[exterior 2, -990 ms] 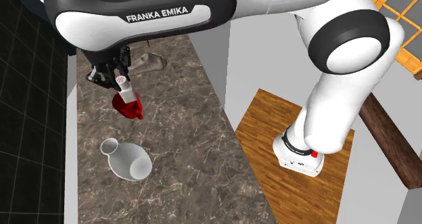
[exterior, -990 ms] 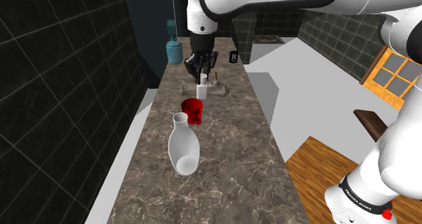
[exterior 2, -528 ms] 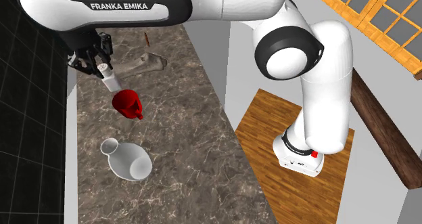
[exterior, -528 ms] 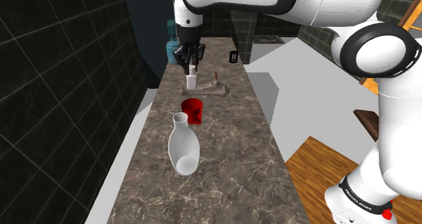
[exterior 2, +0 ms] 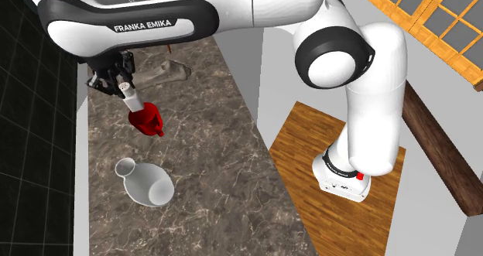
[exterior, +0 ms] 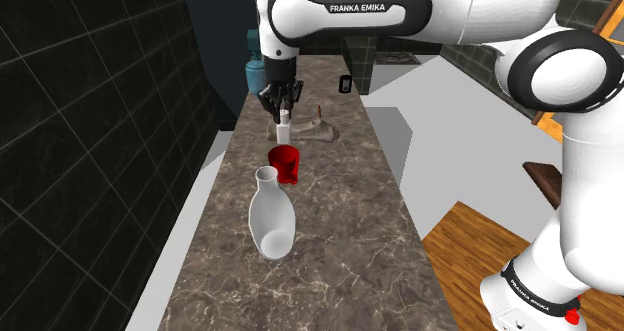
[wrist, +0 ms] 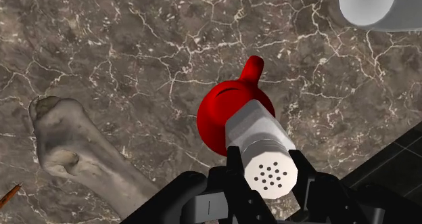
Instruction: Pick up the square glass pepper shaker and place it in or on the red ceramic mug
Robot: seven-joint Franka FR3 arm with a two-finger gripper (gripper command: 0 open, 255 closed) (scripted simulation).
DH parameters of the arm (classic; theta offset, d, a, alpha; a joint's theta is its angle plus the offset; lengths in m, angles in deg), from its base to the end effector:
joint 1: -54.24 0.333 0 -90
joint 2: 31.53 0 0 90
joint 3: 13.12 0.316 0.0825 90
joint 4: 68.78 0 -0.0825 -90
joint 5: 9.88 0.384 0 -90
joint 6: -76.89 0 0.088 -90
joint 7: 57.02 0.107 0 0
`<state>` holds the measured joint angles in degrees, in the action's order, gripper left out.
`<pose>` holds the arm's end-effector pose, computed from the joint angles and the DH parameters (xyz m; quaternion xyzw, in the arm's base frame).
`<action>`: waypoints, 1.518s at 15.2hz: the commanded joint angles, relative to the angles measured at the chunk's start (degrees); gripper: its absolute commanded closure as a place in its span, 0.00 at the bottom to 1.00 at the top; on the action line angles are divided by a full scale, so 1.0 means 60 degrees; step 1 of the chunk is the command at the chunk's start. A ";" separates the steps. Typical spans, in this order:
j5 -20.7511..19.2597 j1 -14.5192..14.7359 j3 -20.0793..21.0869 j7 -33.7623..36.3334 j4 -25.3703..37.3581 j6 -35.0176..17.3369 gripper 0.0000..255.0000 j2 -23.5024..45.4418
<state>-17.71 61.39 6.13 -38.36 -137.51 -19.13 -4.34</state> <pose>0.6479 0.2472 0.5246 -0.9983 -0.0555 -0.0091 0.0117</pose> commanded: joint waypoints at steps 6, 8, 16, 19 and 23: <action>0.0022 -0.0117 -0.0011 0.0017 -0.1081 -0.0967 1.00 -0.0116; 0.0018 -0.0140 -0.0017 0.0024 -0.1344 -0.1225 1.00 -0.0119; 0.0009 -0.0162 -0.0026 0.0035 -0.1643 -0.1532 1.00 -0.0108; 0.0009 -0.0162 -0.0026 0.0035 -0.1643 -0.1532 0.00 -0.0108; 0.0009 -0.0162 -0.0026 0.0035 -0.1643 -0.1532 0.00 -0.0108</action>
<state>-17.65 60.41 5.97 -38.15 -147.37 -28.32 -4.99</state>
